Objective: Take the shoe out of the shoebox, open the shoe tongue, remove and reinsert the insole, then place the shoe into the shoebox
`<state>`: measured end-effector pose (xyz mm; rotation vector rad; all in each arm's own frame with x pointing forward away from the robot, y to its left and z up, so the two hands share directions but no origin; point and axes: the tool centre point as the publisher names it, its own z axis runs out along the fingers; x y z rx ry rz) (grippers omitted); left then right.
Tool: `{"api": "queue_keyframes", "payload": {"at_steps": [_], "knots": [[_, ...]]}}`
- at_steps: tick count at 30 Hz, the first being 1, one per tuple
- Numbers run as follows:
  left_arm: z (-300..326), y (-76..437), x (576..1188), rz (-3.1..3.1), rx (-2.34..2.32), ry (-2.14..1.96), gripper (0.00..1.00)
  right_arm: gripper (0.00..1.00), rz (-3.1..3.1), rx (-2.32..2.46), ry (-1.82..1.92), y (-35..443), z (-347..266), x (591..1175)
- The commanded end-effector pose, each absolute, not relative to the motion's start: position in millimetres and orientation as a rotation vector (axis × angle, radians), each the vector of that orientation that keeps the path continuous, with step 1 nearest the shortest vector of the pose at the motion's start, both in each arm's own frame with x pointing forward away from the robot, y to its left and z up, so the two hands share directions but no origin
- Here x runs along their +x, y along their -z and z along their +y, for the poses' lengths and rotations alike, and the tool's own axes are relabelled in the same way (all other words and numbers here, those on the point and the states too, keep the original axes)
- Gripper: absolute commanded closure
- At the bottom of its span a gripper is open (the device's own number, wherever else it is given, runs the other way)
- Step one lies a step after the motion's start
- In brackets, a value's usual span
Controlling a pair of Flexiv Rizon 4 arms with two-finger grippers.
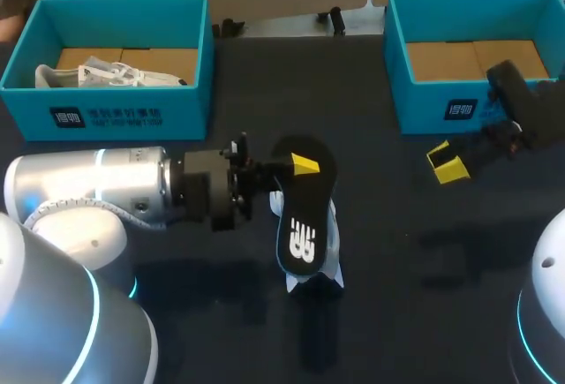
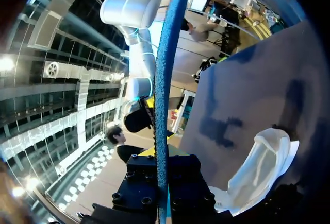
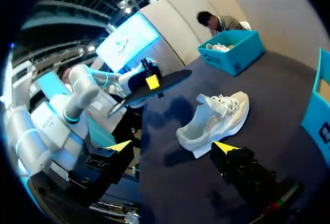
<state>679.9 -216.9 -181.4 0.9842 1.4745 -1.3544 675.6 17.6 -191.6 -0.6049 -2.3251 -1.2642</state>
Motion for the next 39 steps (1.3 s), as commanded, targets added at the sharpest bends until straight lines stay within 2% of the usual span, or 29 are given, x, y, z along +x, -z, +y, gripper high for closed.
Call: {"api": "queue_keyframes", "payload": {"at_steps": [1,15,36,39], "knots": [[-204.1,172.7,674.9,1.527,0.964,1.38,1.0,0.0,-2.501,-0.471,1.334,194.1,23.5,677.6],[-184.8,163.1,662.2,1.72,0.769,1.627,1.0,0.0,-2.699,-0.161,1.382,210.0,40.0,672.7],[-170.3,149.7,627.1,1.917,0.602,1.946,1.0,0.0,-2.722,-0.161,1.34,216.5,43.6,670.7],[-168.3,150.8,624.1,1.925,0.545,2.001,1.0,0.0,-2.817,-0.12,1.248,228.6,50.0,673.8]]}}
